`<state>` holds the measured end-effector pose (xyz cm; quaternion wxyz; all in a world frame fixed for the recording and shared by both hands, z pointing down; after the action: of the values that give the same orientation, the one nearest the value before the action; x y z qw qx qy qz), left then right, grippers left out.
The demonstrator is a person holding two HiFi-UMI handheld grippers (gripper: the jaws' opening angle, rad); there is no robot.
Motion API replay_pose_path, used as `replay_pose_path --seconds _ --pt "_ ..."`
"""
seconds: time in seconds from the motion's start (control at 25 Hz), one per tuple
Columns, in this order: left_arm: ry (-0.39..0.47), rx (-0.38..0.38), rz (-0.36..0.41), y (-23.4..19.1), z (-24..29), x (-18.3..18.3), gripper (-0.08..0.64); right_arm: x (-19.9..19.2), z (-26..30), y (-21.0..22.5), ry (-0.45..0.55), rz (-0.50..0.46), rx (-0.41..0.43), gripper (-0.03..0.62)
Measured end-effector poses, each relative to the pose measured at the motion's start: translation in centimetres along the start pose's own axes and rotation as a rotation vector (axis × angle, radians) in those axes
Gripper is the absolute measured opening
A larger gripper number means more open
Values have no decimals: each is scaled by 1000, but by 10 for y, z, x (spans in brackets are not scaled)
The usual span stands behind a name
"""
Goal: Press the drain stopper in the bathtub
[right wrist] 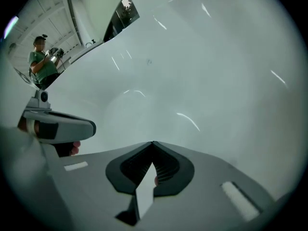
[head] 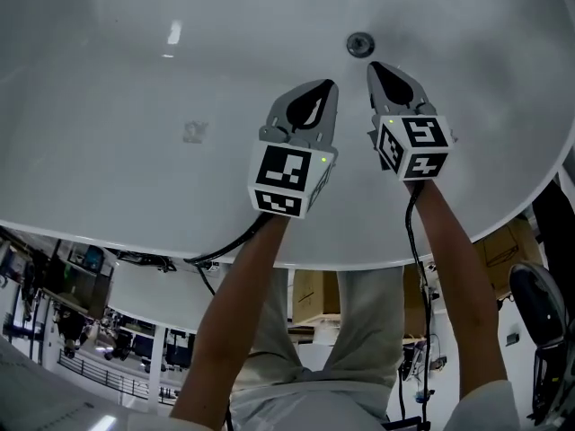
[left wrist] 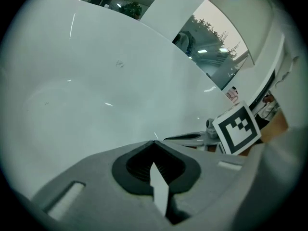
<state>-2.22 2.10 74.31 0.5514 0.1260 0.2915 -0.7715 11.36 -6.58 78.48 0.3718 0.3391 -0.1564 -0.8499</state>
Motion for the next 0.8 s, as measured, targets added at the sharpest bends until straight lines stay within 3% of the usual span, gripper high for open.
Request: replay_pose_path --seconds 0.12,0.44,0.8 --pt "-21 -7 -3 -7 15 -8 3 -11 18 9 -56 -1 4 40" --pt "-66 -18 52 -11 40 -18 3 -29 49 38 -172 -63 -54 6" --pt "-88 -13 71 -17 73 -27 3 -52 88 79 -214 74 -92 6"
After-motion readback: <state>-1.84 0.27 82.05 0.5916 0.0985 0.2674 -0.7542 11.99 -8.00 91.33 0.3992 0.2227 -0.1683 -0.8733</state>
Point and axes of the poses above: the fingertips, and each gripper's own axes: z forward along the fingers, y to its right, x out of its top, the point moved 9 cm from there along -z, backward along the fingers, and after that the axes turned 15 degrees about x, right-handed, at the moved point
